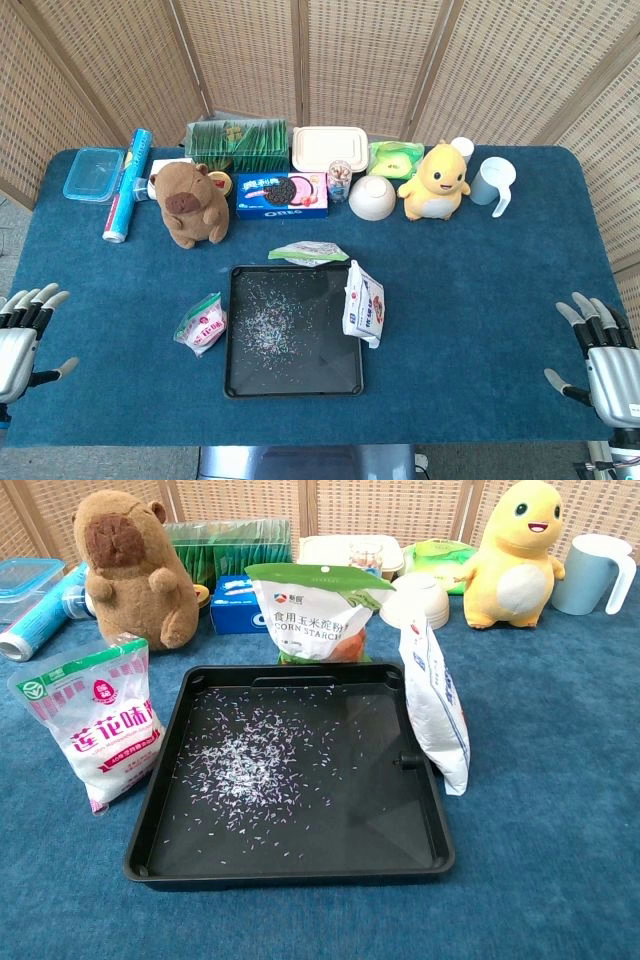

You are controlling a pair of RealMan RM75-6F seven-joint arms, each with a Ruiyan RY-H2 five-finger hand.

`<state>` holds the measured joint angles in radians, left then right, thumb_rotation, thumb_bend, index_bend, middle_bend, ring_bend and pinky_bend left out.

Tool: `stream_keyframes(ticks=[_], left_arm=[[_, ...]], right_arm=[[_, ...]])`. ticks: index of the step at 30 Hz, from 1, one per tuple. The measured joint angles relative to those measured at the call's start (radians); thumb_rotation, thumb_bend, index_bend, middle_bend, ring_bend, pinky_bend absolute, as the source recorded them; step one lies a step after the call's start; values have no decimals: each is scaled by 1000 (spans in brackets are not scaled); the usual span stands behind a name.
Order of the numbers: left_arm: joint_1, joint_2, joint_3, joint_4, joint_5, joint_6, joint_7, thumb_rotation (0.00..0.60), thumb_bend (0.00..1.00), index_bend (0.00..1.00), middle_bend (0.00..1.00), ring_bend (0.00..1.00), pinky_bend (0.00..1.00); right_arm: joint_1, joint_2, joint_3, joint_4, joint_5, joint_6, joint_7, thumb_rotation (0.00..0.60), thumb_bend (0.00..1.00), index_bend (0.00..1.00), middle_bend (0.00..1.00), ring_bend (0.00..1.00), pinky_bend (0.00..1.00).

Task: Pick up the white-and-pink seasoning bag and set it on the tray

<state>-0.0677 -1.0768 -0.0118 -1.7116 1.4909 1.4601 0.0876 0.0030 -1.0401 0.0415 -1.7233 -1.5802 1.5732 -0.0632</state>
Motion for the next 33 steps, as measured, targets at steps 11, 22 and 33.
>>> stream_keyframes(ticks=[11, 22, 33], left_arm=[[-23, -24, 0, 44, 21, -28, -103, 600, 49, 97, 90, 29, 74], [-72, -270, 32, 264, 83, -111, -416, 600, 48, 113, 90, 29, 74], [-109, -535, 10, 427, 72, -140, -408, 600, 48, 156, 90, 29, 74]], right_arm=[[1, 0, -2, -3, 1, -5, 3, 600, 25, 140, 36, 59, 75], [0, 3, -10, -7, -16, -3, 9, 600, 27, 140, 36, 59, 75], [-1, 15, -9, -4, -13, 0, 40, 600, 26, 140, 36, 59, 75]])
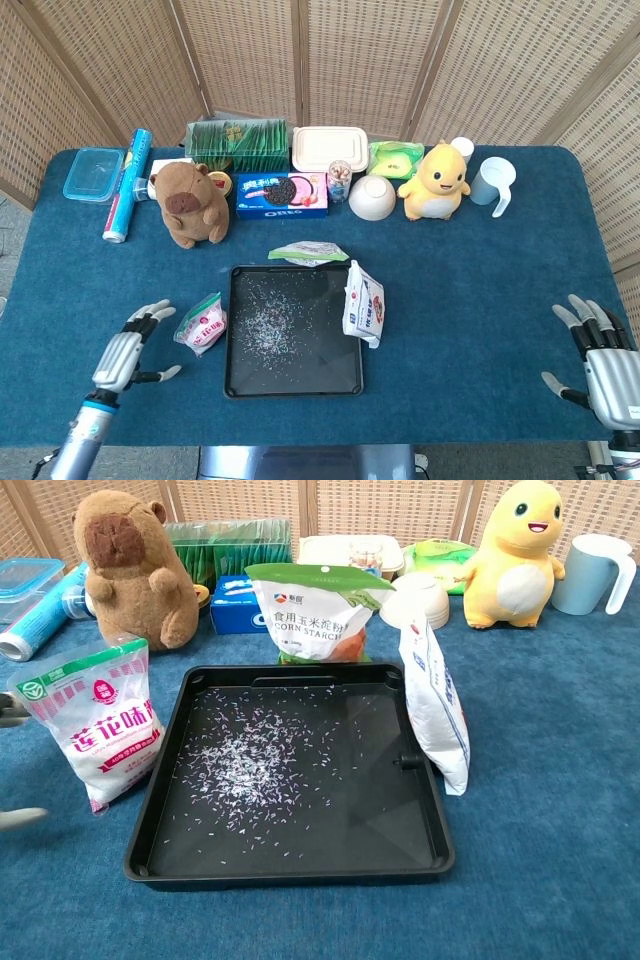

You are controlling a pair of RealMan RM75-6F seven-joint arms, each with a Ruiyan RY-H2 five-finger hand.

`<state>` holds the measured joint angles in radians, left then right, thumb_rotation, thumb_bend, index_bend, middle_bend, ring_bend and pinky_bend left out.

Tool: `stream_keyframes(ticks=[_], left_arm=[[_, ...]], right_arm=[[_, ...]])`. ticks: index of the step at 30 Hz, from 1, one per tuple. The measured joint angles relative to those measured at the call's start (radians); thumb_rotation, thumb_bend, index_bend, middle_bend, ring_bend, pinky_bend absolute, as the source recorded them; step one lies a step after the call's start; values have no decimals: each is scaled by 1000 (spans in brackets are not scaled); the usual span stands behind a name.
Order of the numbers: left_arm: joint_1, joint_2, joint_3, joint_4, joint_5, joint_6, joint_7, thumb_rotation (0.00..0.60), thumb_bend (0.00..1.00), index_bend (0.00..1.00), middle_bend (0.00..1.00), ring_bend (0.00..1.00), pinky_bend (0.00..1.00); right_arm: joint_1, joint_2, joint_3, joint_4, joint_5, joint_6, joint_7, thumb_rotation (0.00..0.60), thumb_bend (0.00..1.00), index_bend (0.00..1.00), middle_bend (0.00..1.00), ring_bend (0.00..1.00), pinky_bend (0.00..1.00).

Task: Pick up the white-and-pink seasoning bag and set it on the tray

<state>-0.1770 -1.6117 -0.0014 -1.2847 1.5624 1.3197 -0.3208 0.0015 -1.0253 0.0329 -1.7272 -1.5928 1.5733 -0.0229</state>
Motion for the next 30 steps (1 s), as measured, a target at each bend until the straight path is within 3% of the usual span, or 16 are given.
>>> stream_keyframes(ticks=[5, 20, 23, 30], left_arm=[[-23, -70, -21, 18, -11, -1, 7, 600, 48, 163, 90, 29, 74], [-46, -135, -41, 25, -53, -6, 78, 600, 49, 195, 89, 46, 83], [-45, -155, -50, 28, -65, 2, 97, 600, 78, 206, 97, 72, 135], [-37, -232, -76, 64, -85, 55, 162, 600, 222, 340, 216, 230, 369]], right_arm=[[1, 4, 3, 1, 6, -2, 9, 600, 26, 139, 36, 59, 76], [-2, 13, 9, 2, 10, 9, 39, 600, 27, 139, 36, 59, 76], [-2, 14, 10, 2, 10, 9, 43, 600, 26, 139, 36, 59, 76], [-1, 13, 11, 4, 12, 6, 45, 600, 26, 135, 36, 59, 75]])
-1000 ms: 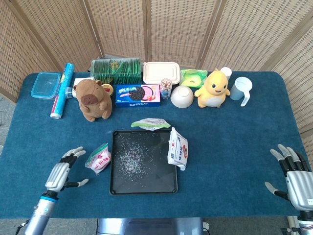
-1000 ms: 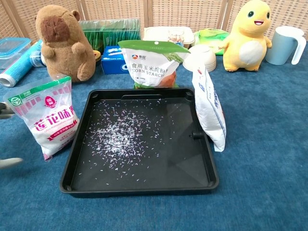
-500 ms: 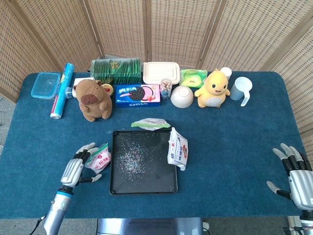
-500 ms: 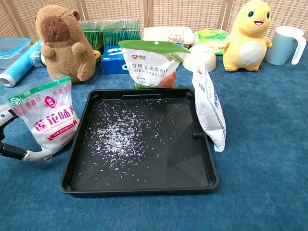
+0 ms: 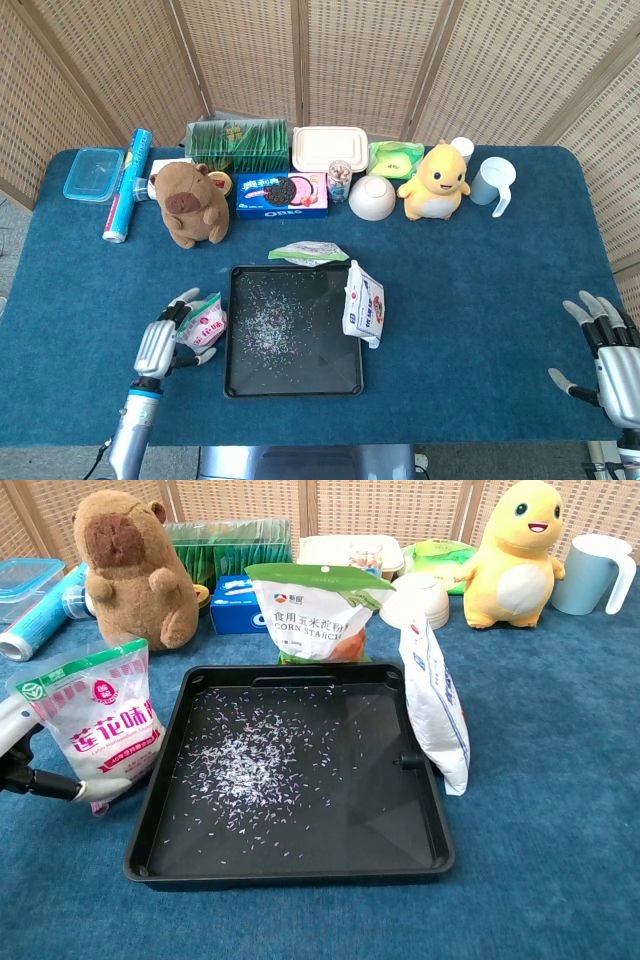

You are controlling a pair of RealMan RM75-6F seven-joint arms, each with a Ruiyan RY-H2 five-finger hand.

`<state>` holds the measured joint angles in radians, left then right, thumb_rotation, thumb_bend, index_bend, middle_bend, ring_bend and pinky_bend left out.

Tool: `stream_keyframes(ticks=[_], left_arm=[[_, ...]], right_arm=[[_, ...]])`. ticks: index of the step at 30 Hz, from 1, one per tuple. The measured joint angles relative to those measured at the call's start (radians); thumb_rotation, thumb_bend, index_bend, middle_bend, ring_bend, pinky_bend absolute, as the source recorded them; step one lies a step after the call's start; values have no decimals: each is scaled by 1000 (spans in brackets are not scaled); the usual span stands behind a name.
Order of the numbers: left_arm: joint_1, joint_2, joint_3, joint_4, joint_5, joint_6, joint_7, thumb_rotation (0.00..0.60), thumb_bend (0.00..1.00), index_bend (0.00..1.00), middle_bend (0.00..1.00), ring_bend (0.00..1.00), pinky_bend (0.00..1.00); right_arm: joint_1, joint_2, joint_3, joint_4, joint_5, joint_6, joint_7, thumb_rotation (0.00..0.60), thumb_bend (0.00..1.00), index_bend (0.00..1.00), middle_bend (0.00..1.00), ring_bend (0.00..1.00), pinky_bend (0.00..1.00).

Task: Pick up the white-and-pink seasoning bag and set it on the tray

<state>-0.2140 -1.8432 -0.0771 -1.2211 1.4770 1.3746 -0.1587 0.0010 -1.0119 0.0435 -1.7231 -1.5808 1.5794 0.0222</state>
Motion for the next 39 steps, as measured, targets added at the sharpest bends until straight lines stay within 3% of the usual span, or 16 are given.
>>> stream_keyframes(ticks=[10, 17, 23, 29, 33, 39], left_arm=[[7, -64, -44, 24, -24, 62, 46, 600, 318, 606, 475, 480, 570], [-9, -13, -34, 23, 31, 78, -1, 600, 328, 628, 527, 531, 591], [-60, 142, 13, 20, 147, 64, -38, 600, 326, 628, 527, 531, 560], [-146, 391, 52, -11, 303, 47, 37, 600, 324, 632, 527, 531, 552], [-200, 522, 70, -52, 395, 26, 181, 600, 328, 636, 527, 532, 540], [-284, 602, 86, -95, 511, -38, 417, 600, 337, 637, 527, 532, 531]], right_arm=[[1, -2, 1, 3, 1, 0, 0, 600, 26, 133, 36, 59, 76], [1, -5, 0, 2, -1, 0, -6, 600, 27, 130, 36, 59, 76], [0, -5, 0, 0, -3, 2, -8, 600, 26, 129, 36, 59, 76], [1, -9, 0, -5, -4, 2, -25, 600, 26, 128, 36, 59, 75], [2, -16, -2, -6, -5, -3, -40, 600, 26, 128, 36, 59, 75], [4, -23, -3, -5, -4, -9, -54, 600, 26, 127, 36, 59, 75]])
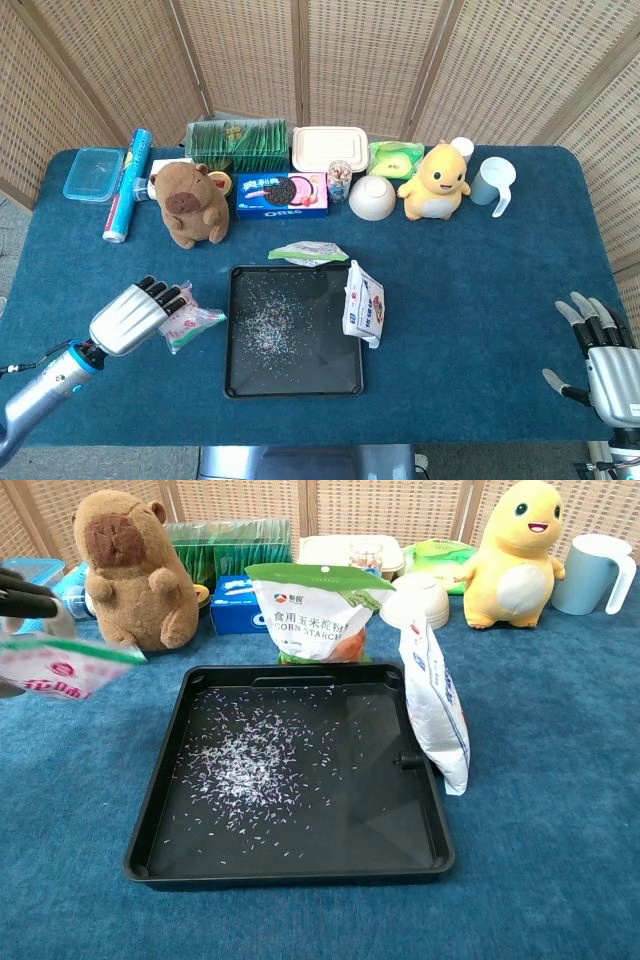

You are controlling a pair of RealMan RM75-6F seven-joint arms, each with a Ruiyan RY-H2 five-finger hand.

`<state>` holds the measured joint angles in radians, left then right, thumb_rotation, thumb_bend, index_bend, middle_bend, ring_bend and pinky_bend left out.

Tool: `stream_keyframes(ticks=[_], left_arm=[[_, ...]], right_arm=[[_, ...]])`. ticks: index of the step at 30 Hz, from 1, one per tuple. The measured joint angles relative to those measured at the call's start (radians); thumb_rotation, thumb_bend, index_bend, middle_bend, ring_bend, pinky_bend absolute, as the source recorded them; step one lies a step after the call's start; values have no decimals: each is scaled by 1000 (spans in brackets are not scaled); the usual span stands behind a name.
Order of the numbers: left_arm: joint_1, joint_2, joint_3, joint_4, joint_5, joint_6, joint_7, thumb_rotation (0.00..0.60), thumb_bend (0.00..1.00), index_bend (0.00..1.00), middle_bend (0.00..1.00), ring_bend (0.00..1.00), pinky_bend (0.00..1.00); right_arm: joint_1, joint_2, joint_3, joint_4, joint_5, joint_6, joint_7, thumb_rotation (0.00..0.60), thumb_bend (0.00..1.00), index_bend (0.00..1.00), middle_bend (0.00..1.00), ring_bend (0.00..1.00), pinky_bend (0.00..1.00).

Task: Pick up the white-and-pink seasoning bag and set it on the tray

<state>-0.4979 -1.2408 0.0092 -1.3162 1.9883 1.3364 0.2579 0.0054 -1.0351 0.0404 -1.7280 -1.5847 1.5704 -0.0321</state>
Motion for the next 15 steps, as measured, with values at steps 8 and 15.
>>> stream_keyframes(ticks=[8, 15], left_arm=[[-134, 47, 3, -7, 133, -81, 138, 600, 378, 637, 527, 523, 530], [-201, 60, 7, -7, 191, -128, 196, 600, 398, 637, 527, 515, 530]], right_arm=[[1, -1, 2, 2, 5, -1, -2, 600, 26, 127, 36, 59, 75], [1, -1, 3, 4, 6, -1, -1, 600, 27, 127, 35, 59, 74]])
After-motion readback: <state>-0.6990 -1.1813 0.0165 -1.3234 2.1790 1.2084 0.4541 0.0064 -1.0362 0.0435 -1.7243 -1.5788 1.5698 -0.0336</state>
